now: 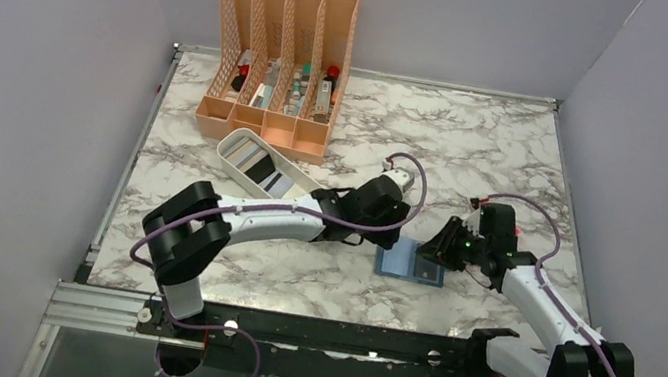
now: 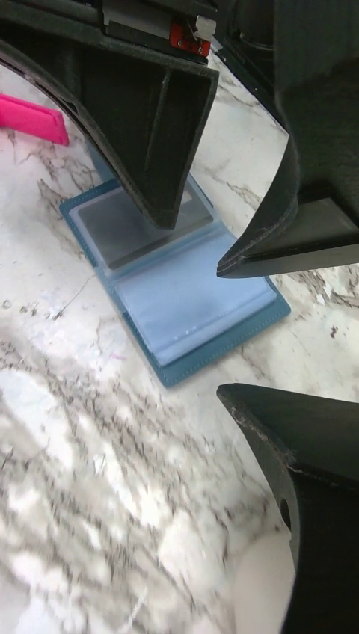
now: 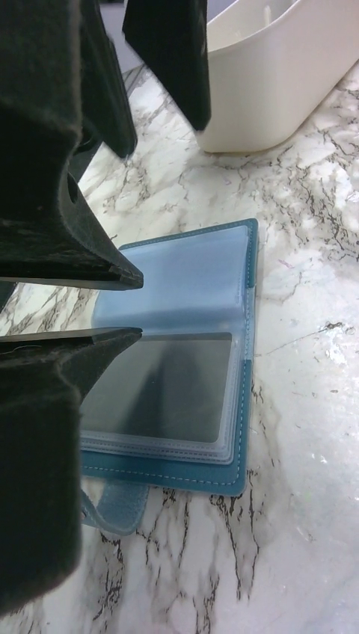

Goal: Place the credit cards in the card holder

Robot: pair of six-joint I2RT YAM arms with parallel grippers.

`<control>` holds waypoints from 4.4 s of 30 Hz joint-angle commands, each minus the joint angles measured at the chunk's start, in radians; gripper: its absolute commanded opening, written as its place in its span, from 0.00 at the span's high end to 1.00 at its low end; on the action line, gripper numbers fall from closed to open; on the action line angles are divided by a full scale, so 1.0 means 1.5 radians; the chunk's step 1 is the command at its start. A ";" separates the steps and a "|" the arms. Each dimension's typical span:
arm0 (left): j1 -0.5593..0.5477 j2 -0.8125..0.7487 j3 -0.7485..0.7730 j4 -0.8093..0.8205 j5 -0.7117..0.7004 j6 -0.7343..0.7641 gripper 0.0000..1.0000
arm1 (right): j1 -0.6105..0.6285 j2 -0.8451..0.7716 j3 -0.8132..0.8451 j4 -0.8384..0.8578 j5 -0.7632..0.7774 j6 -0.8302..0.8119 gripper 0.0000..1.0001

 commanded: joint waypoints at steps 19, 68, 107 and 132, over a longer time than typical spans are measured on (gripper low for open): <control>0.247 -0.285 -0.016 -0.272 -0.207 0.343 0.31 | 0.003 -0.152 0.043 -0.053 -0.034 -0.038 0.67; 0.496 0.033 0.084 -0.220 -0.178 0.532 0.44 | 0.003 -0.135 0.131 -0.073 -0.104 -0.038 0.67; 0.473 -0.100 0.131 -0.311 -0.038 0.381 1.00 | 0.003 -0.117 0.092 -0.084 -0.013 0.024 0.70; 0.471 -0.300 -0.156 0.236 0.526 -0.337 1.00 | 0.003 0.037 0.091 -0.168 0.296 0.119 0.71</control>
